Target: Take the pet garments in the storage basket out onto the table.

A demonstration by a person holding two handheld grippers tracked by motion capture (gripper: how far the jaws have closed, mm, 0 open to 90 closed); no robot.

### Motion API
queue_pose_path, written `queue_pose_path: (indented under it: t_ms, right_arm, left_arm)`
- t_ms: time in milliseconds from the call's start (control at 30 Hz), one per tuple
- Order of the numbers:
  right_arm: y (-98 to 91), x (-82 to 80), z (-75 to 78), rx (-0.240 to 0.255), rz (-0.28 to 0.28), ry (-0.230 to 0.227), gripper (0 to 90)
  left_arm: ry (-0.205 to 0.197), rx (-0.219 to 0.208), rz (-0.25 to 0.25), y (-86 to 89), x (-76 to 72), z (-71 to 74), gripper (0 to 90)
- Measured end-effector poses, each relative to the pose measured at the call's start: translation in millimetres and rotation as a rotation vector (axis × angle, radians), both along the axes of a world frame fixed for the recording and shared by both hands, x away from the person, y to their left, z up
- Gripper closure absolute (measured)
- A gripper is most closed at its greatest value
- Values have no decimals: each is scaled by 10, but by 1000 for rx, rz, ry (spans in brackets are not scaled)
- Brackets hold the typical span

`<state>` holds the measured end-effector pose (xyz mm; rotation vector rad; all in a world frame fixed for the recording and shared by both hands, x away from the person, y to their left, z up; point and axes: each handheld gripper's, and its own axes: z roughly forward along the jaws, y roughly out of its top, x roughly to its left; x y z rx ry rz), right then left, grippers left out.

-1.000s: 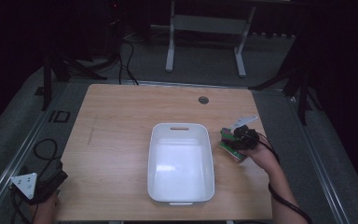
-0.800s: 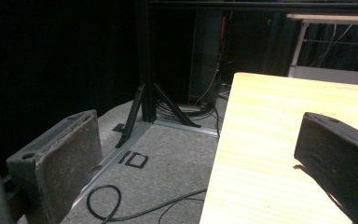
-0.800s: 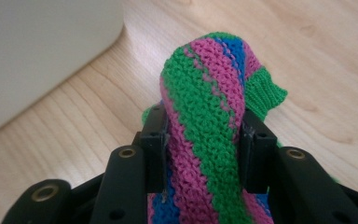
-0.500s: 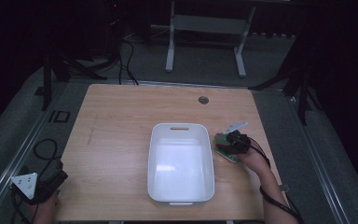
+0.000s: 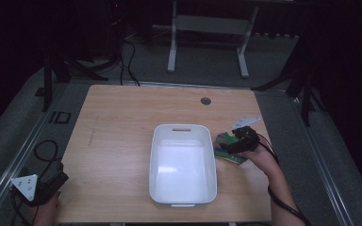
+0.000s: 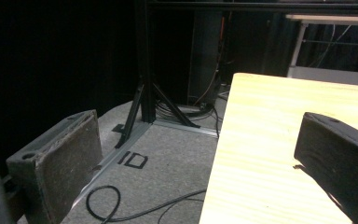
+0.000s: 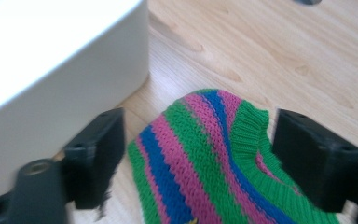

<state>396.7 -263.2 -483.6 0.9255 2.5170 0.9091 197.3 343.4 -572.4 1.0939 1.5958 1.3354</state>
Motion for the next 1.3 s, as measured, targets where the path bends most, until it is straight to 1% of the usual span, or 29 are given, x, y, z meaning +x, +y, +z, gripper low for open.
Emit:
queue_pose_path:
  t_ms: [33, 100, 133, 167, 200, 267, 300, 333, 400, 433, 467, 533, 700, 733, 767, 800, 833, 900, 1067, 1100, 1167, 1300]
  right_arm:
    - [-30, -26, 16, 10, 0, -5, 135]
    - [-89, -78, 31, 36, -17, -8, 134]
    - [-89, -78, 31, 36, -17, -8, 134]
    - [-146, -138, 25, 51, -24, -13, 133]
    - [-173, -165, 15, 59, -34, -16, 130]
    - [-234, -218, -9, 72, -52, -35, 129]
    - [-234, -218, -9, 72, -52, -35, 129]
    - [-302, -259, -39, 101, -72, -42, 130]
    - [-368, -303, -67, 117, -97, -59, 131]
    - [-368, -303, -67, 117, -97, -59, 131]
    - [-431, -343, -94, 140, -120, -69, 132]
    - [-489, -388, -120, 149, -140, -91, 132]
    - [-640, -521, -190, 171, -184, -124, 134]
    - [-640, -521, -190, 171, -184, -124, 134]
    - [-703, -576, -229, 181, -196, -124, 134]
    - [-703, -576, -229, 181, -196, -124, 134]
    - [-763, -633, -273, 187, -213, -136, 134]
    - [-820, -684, -322, 192, -227, -139, 134]
    - [-932, -790, -446, 183, -270, -153, 134]
    - [-932, -790, -446, 183, -270, -153, 134]
    - [-967, -839, -483, 186, -291, -168, 134]
    - [-1028, -965, -536, 218, -348, -210, 134]
  left_arm:
    - [0, -1, 1, 1, 0, 0, 12]
    - [1, 1, 1, -2, 0, 0, 12]
    - [1, 1, 1, -2, 0, 0, 12]
    - [2, 5, 2, -6, -1, 1, 12]
    - [2, 5, 2, -6, -1, 1, 12]
    - [2, 10, 3, -9, -3, 0, 12]
    - [2, 10, 3, -9, -3, 0, 12]
    - [1, 13, 1, -11, -3, 0, 12]
    - [2, 13, 2, -11, -3, 0, 12]
    - [2, 13, 2, -11, -3, 0, 12]
    - [2, 12, 2, -10, -3, 0, 12]
    - [3, 11, 2, -10, -3, 0, 12]
    - [2, 11, 1, -9, -3, 0, 12]
    - [2, 11, 1, -9, -3, 0, 12]
    - [1, 11, 1, -10, -4, 0, 12]
    - [1, 11, 1, -10, -4, 0, 12]
    - [2, 13, 1, -10, -3, 0, 12]
    - [2, 12, 1, -10, -3, 0, 12]
    - [2, 12, 2, -11, -3, 0, 12]
    - [2, 12, 2, -11, -3, 0, 12]
    - [1, 13, 2, -11, -4, -1, 12]
    - [-2, 14, 2, -13, -5, -1, 12]
